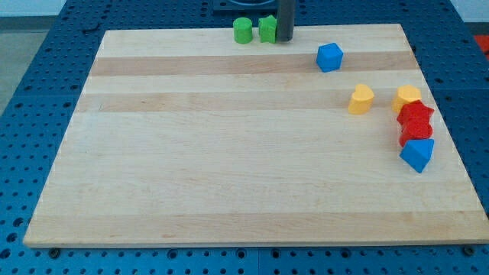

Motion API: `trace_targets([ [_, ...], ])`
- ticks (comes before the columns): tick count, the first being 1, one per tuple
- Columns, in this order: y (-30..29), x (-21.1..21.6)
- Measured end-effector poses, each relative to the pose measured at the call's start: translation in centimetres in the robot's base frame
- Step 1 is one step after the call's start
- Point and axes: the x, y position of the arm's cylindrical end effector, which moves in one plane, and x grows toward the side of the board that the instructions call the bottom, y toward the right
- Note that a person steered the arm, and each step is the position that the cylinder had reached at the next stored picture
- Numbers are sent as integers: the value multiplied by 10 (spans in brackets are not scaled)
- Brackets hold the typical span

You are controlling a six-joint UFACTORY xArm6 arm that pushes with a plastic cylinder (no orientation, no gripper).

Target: Point your arm towards blue cube

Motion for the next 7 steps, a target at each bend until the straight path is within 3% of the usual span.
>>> trace_targets([
  [3, -8, 7],
  [7, 8, 70],
])
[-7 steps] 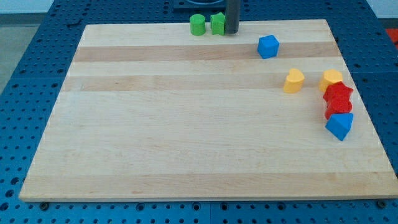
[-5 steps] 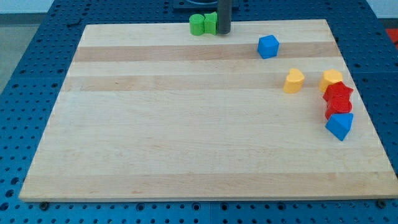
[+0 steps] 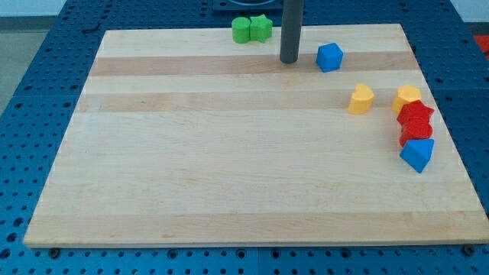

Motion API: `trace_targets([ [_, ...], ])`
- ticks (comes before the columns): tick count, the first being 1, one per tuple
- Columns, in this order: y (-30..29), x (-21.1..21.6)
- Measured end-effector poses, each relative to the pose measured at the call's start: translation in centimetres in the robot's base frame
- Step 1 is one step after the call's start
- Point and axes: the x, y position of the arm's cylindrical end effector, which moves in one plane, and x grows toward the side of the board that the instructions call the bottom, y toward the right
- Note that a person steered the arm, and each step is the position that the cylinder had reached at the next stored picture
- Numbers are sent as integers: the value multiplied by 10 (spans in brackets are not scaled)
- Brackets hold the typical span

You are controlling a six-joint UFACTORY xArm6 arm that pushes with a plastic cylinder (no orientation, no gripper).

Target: Point your arm towards blue cube

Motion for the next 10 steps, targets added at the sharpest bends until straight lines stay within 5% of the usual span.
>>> trace_targets([
  [3, 44, -51],
  [5, 136, -28],
  [7, 140, 4],
  [10, 134, -23],
])
